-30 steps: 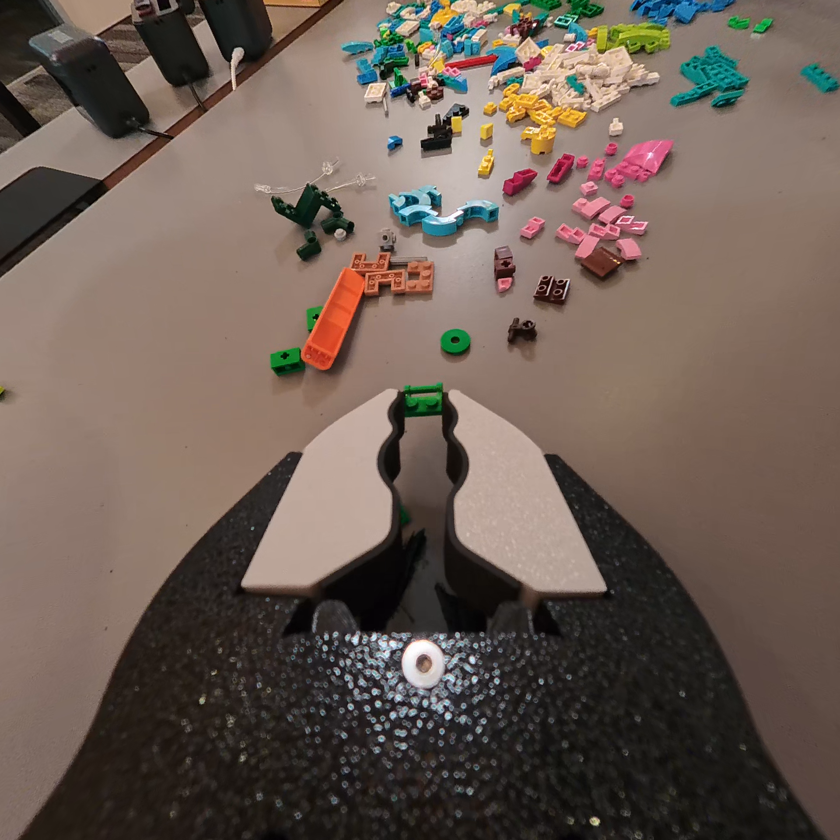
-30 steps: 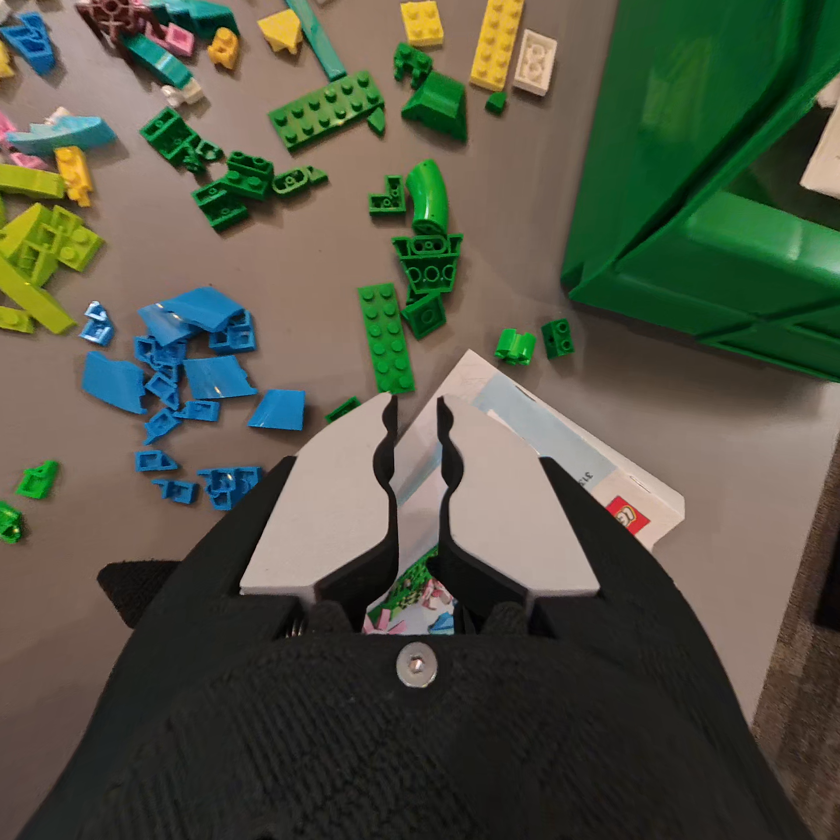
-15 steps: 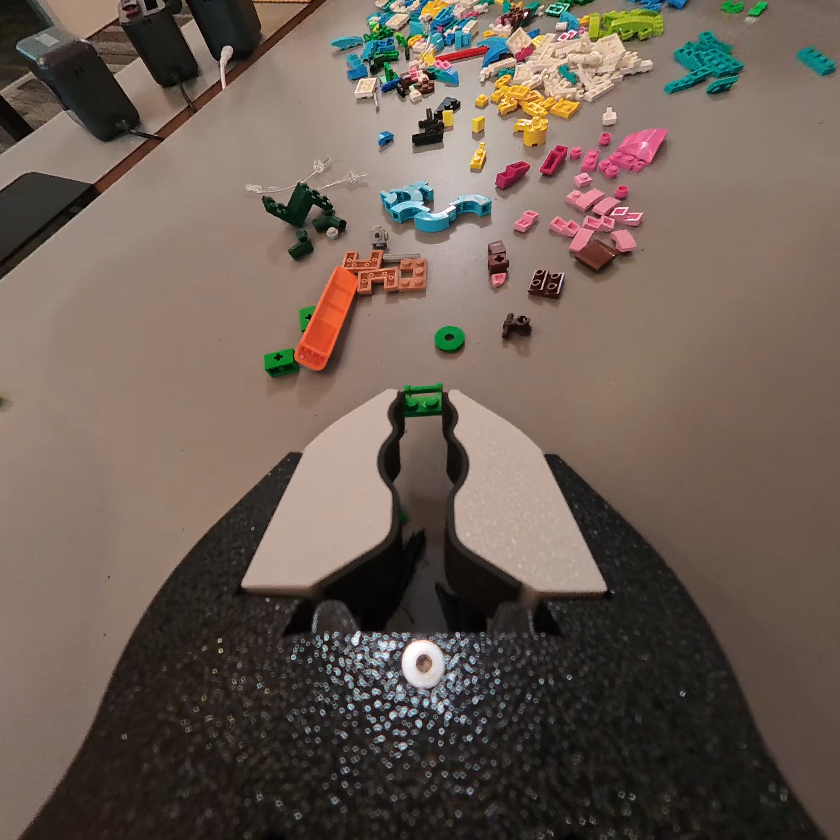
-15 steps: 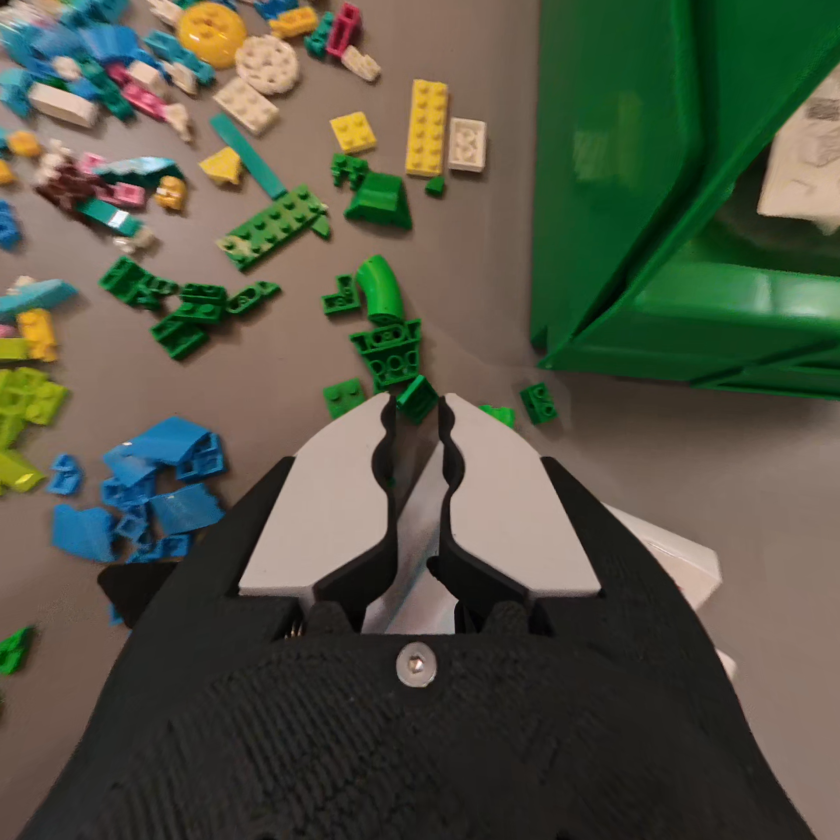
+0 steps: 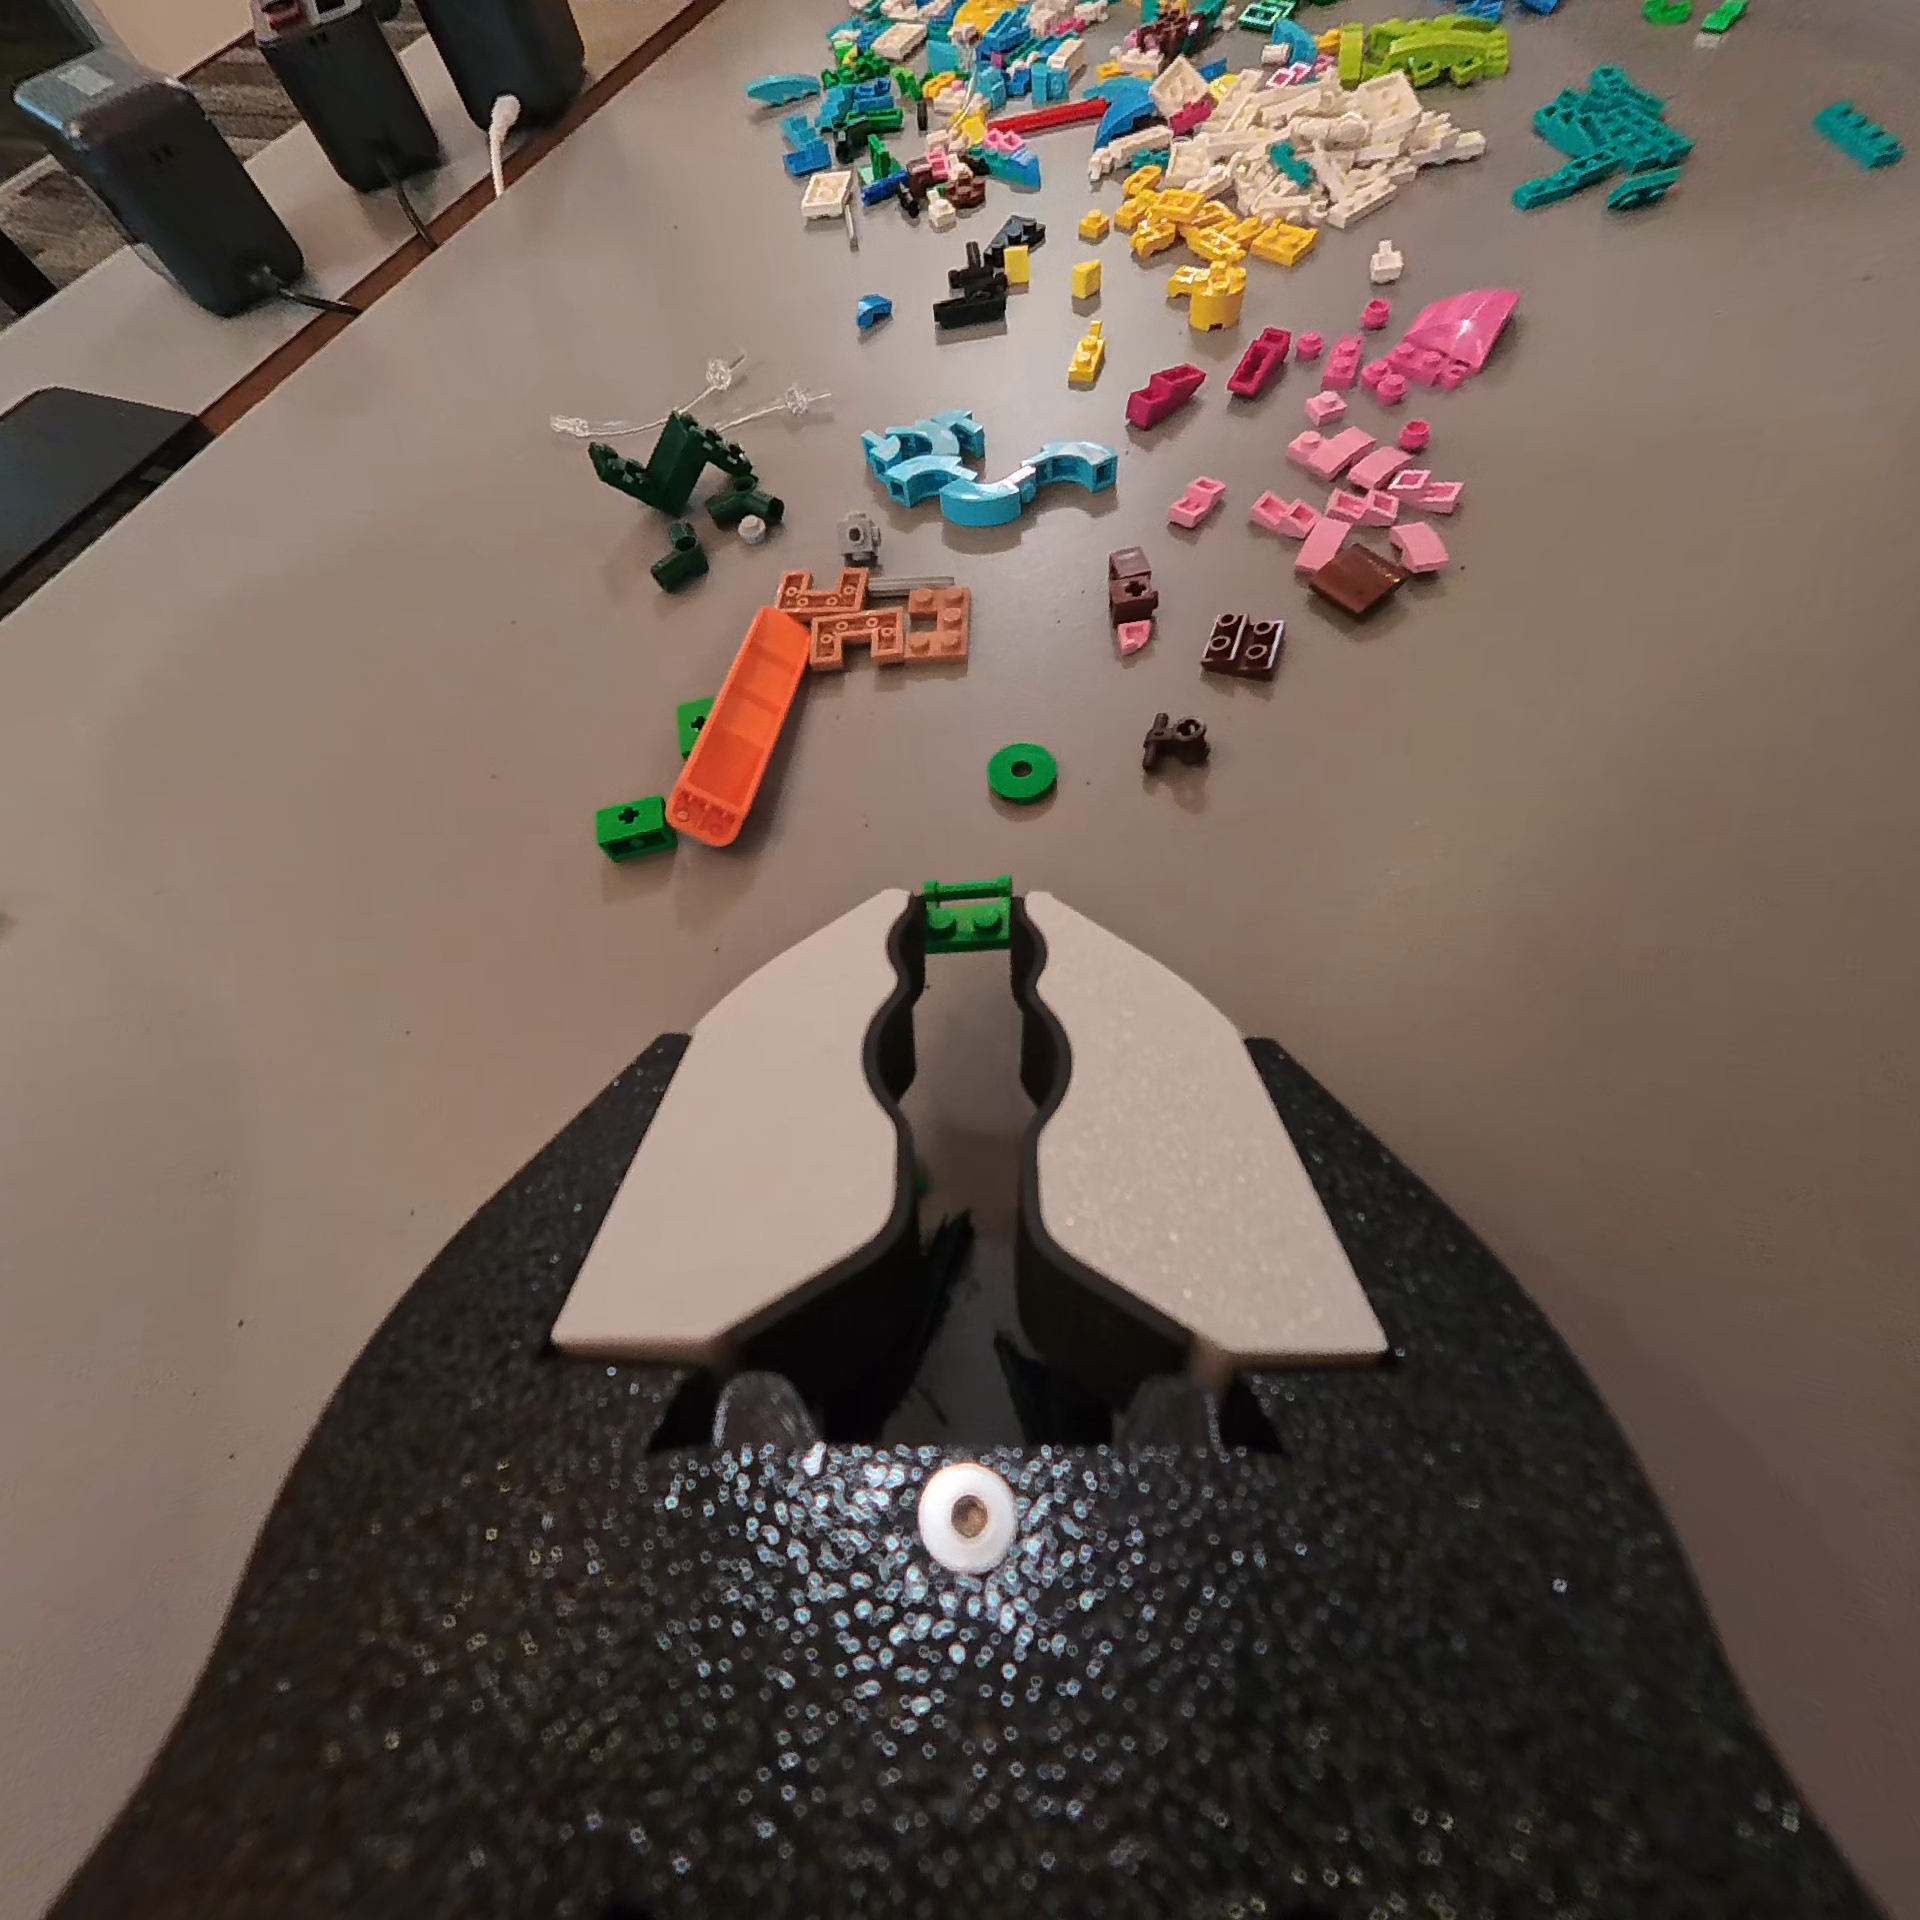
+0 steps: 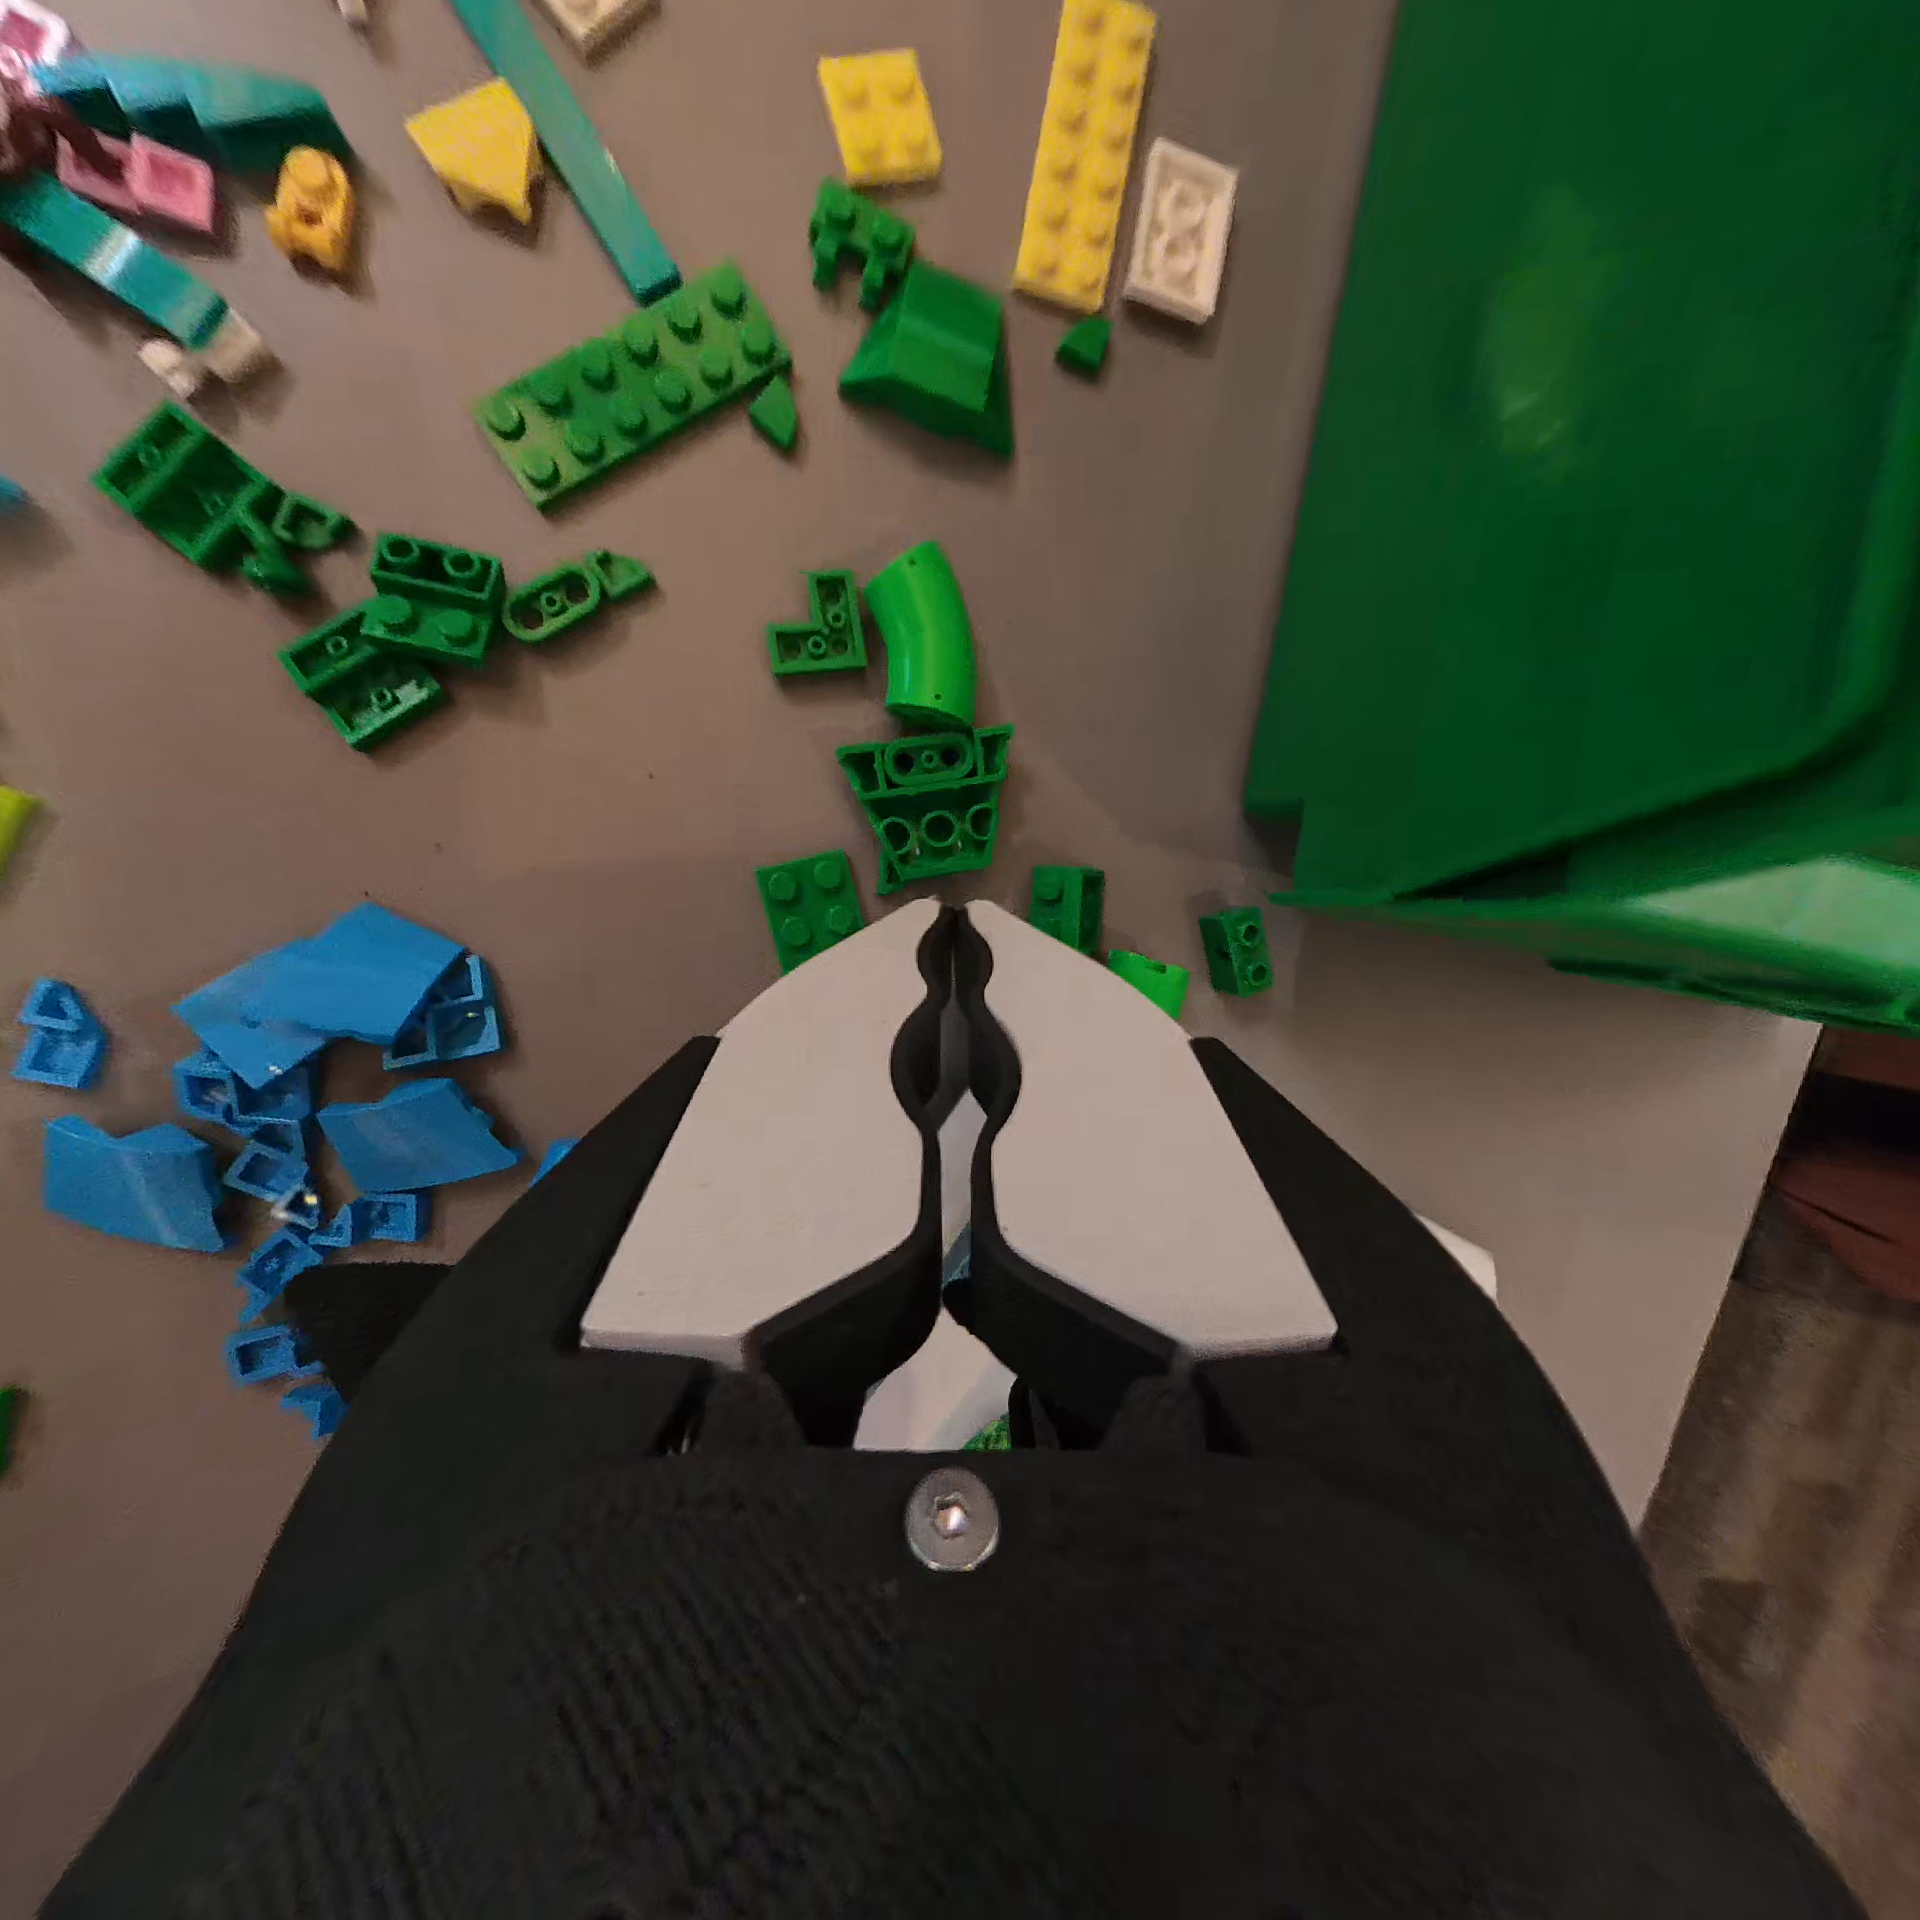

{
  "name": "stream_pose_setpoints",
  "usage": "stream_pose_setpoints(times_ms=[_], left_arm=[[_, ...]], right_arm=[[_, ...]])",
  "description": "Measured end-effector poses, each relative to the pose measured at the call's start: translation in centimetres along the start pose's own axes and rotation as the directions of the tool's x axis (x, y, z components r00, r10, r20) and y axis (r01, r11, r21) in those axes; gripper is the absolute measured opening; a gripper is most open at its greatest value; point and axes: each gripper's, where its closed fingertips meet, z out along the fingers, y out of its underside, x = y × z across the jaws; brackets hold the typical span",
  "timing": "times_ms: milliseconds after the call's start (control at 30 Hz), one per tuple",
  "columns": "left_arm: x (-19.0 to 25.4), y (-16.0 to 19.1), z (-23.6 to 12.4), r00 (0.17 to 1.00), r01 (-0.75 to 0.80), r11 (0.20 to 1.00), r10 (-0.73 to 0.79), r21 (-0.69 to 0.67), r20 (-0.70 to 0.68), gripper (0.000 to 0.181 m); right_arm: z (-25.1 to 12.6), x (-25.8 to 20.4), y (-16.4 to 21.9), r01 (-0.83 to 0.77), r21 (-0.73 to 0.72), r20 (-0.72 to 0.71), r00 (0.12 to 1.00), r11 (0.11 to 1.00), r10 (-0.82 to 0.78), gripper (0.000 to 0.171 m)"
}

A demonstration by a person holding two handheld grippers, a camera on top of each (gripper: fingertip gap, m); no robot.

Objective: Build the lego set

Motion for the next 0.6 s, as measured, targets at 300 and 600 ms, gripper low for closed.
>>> stream_pose_setpoints(times_ms=[300, 600], left_arm=[[0.0, 0.0, 0.0, 1.0, 0.001, 1.0, -0.001, 0.001, -0.001, 0.015], [0.1, 0.0, 0.0, 1.0, -0.002, 1.0, 0.002, 0.001, -0.008, 0.015]], right_arm=[[0.2, 0.7, -2.0, -0.054, 0.089, -0.004, 0.999, 0.995, 0.054, 0.0], [0.0, -0.6, -1.0, -0.177, 0.054, 0.149, 0.974, 0.983, 0.168, 0.014]])
